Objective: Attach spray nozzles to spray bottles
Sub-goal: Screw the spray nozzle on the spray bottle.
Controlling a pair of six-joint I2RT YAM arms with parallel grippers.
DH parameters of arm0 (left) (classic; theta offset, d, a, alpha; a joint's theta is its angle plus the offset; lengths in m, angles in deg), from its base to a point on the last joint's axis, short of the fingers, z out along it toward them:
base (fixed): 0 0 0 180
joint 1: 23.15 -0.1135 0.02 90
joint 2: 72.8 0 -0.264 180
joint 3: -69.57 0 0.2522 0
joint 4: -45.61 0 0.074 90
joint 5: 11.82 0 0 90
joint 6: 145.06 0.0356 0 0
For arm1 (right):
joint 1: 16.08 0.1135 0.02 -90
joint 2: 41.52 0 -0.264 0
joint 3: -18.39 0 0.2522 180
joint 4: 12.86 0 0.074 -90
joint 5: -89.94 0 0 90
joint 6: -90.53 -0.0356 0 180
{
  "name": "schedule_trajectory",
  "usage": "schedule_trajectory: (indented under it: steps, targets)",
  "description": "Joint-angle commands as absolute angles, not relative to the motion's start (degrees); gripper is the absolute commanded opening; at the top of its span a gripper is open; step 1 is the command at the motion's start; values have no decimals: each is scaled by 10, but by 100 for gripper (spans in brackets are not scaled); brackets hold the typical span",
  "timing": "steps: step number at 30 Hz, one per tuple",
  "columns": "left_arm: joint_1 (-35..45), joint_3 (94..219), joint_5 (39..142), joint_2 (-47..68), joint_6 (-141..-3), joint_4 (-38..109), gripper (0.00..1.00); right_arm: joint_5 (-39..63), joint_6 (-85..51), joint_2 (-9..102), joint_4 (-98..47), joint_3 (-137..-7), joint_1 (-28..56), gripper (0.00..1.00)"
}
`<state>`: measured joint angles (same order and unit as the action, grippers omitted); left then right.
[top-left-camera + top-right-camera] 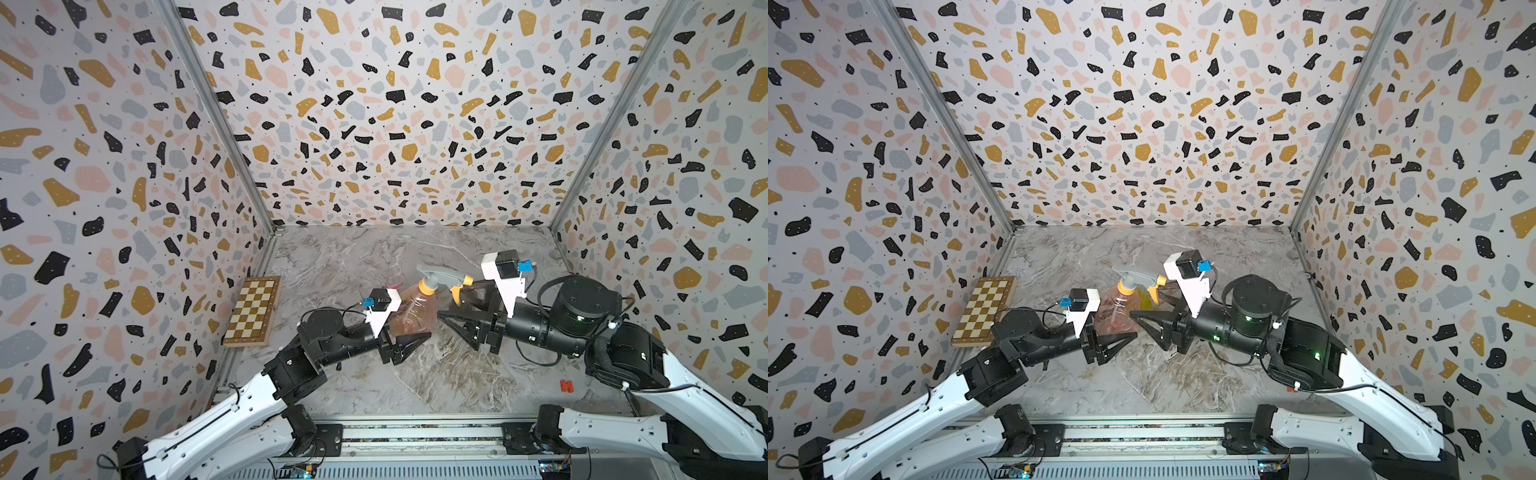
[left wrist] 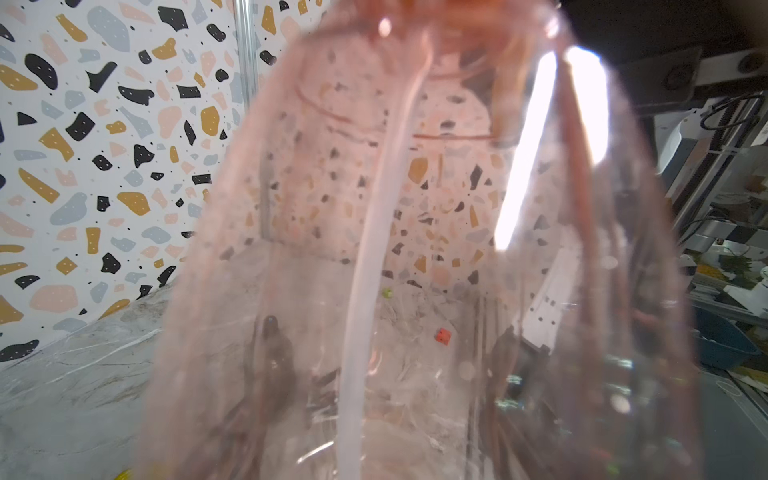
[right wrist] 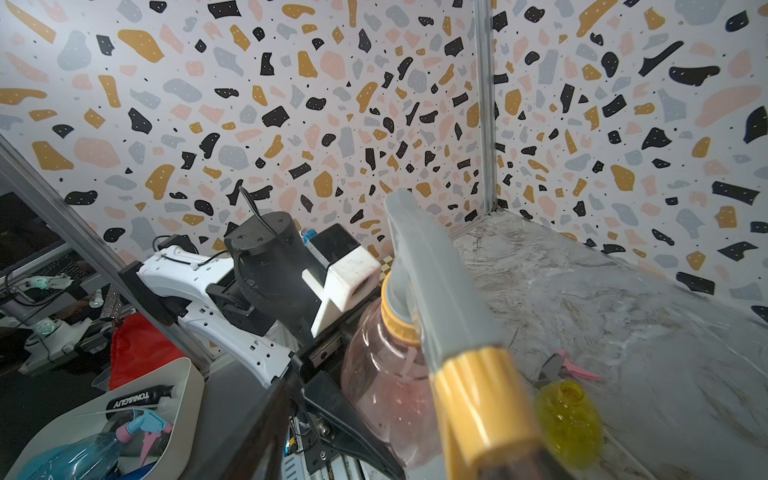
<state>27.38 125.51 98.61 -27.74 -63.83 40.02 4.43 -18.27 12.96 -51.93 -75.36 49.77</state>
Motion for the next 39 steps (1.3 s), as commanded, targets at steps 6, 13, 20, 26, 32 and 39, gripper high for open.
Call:
schedule_trajectory:
  steps: [6,13,20,26,32,39]
  targets:
    - [275,1242,961,-282,-646,458,0,31,-193,159,-507,-789,561,65]
    - [275,1238,965,-274,-650,469,0,13,-141,214,-501,-818,643,68]
    - [273,1230,970,-285,-652,491,0,41,-116,197,-513,-793,657,70]
    - [249,1209,1002,-288,-682,560,0,55,-109,147,-518,-745,658,70]
    - [232,1186,1043,-285,-705,633,0,13,-113,105,-524,-703,658,69]
    - [225,1144,1087,-268,-738,740,0,-75,-112,49,-494,-668,658,68]
